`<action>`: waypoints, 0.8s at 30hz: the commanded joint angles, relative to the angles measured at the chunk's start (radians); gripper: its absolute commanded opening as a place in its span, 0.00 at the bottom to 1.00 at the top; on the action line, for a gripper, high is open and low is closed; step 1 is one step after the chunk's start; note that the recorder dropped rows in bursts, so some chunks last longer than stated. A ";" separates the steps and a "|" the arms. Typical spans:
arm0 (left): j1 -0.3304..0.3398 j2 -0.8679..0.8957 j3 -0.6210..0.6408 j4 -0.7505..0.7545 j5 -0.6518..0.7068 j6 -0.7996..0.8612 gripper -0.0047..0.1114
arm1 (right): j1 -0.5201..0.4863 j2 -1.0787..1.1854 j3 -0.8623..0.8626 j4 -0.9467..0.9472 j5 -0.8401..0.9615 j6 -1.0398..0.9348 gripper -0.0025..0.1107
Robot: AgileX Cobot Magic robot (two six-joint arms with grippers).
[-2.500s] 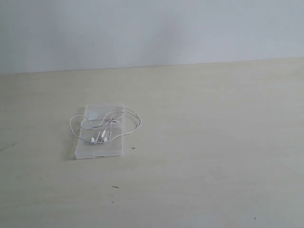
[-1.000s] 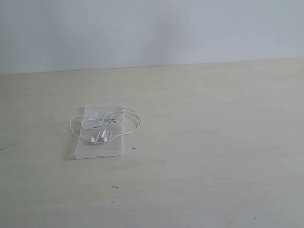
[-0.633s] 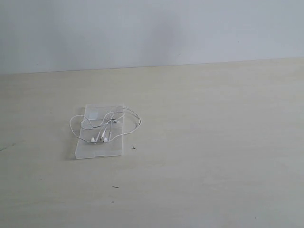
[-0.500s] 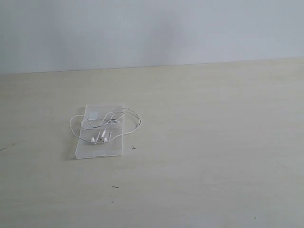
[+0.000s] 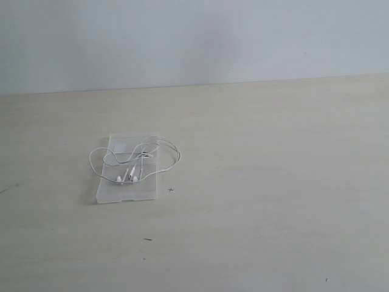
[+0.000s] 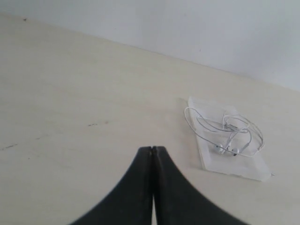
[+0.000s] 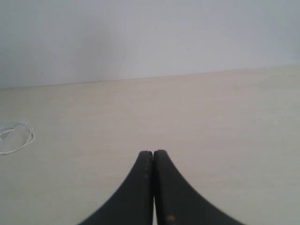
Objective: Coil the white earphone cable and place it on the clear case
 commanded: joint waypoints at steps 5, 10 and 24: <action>0.004 -0.005 0.001 0.182 -0.008 -0.051 0.04 | -0.005 -0.006 0.004 0.001 -0.009 -0.006 0.02; 0.004 -0.005 0.001 0.182 -0.008 0.044 0.04 | -0.005 -0.006 0.004 0.001 -0.009 -0.006 0.02; 0.004 -0.005 0.001 0.142 -0.008 0.122 0.04 | -0.005 -0.006 0.004 0.001 -0.009 -0.005 0.02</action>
